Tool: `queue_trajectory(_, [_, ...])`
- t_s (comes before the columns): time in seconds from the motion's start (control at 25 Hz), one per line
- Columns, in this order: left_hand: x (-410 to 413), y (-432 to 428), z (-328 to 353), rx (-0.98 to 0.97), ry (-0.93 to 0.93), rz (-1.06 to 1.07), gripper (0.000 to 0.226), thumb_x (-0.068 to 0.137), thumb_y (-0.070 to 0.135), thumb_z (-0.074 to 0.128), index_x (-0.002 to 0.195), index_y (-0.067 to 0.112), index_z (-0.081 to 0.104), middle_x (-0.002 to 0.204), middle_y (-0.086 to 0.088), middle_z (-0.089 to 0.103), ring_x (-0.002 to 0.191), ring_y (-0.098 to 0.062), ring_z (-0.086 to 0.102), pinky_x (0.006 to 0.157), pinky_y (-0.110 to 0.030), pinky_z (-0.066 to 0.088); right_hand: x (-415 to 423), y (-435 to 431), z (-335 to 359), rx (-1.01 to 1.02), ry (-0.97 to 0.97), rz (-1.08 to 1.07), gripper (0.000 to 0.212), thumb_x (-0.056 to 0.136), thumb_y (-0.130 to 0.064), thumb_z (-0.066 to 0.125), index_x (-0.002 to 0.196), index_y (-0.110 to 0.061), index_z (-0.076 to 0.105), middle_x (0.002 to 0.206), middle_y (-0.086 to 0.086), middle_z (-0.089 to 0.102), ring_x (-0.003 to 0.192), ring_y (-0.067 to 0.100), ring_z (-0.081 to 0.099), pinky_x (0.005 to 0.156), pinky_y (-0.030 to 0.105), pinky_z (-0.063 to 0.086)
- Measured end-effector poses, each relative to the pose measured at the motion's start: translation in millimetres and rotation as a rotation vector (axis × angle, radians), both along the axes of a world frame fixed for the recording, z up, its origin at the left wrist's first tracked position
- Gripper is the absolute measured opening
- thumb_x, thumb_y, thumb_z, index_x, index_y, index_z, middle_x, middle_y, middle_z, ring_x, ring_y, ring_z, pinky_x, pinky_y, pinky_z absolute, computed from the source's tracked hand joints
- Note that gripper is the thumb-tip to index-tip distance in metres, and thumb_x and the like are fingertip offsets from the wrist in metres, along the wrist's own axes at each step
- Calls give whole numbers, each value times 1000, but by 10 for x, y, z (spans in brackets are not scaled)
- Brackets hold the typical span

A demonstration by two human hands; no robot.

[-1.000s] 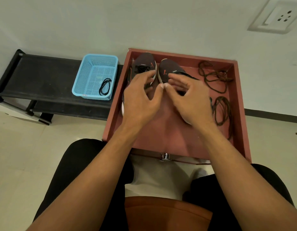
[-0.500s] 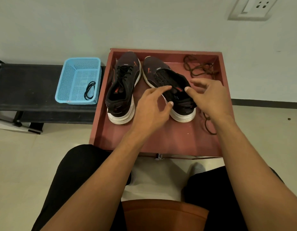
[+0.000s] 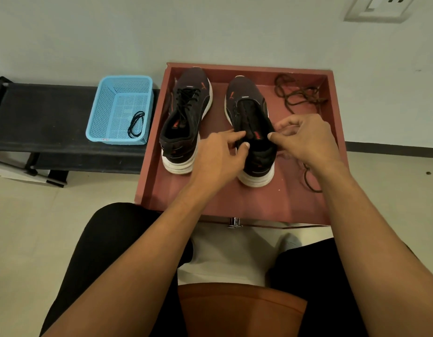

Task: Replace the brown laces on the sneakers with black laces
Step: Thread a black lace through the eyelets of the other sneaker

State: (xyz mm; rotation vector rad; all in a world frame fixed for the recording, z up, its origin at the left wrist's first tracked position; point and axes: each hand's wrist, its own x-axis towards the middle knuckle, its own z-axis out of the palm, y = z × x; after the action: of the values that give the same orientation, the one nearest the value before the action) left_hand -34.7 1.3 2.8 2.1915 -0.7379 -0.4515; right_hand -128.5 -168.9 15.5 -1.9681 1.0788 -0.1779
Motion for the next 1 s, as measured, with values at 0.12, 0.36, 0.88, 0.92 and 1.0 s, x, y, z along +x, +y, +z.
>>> queue_trajectory(0.12, [42, 123, 52, -5, -26, 58, 20, 95, 29, 72, 112, 27, 82, 103, 8, 80, 90, 0, 73, 85, -14, 55, -37, 86, 79, 66, 65, 57, 15, 85, -17, 88, 94, -15, 77, 75, 6, 78, 60, 17, 77, 63, 32, 66])
queue_trajectory(0.36, [97, 364, 45, 76, 26, 2, 9, 81, 32, 88, 88, 36, 84, 79, 18, 76, 80, 4, 70, 81, -16, 56, -104, 179, 185, 142, 198, 238, 14, 81, -11, 89, 87, -12, 76, 76, 6, 80, 67, 15, 79, 75, 31, 66])
queue_trajectory(0.88, [125, 538, 115, 101, 435, -37, 27, 69, 17, 97, 89, 13, 79, 75, -1, 78, 67, -8, 75, 58, -14, 54, -170, 230, 229, 56, 391, 516, 15, 78, -22, 89, 83, -19, 76, 69, -3, 77, 68, 9, 75, 86, 38, 63])
queue_trajectory(0.92, [134, 536, 107, 103, 438, -40, 28, 69, 18, 97, 89, 13, 79, 75, -1, 78, 67, -9, 75, 57, -14, 54, -168, 233, 225, 58, 399, 515, 15, 79, -22, 89, 84, -19, 75, 69, -2, 77, 67, 8, 74, 86, 40, 63])
queue_trajectory(1.0, [161, 545, 107, 99, 446, -50, 27, 71, 18, 96, 89, 12, 78, 75, -2, 78, 65, -9, 74, 57, -14, 52, -166, 244, 225, 186, 392, 461, 21, 80, -20, 90, 90, -13, 73, 73, 4, 78, 71, 12, 78, 86, 43, 64])
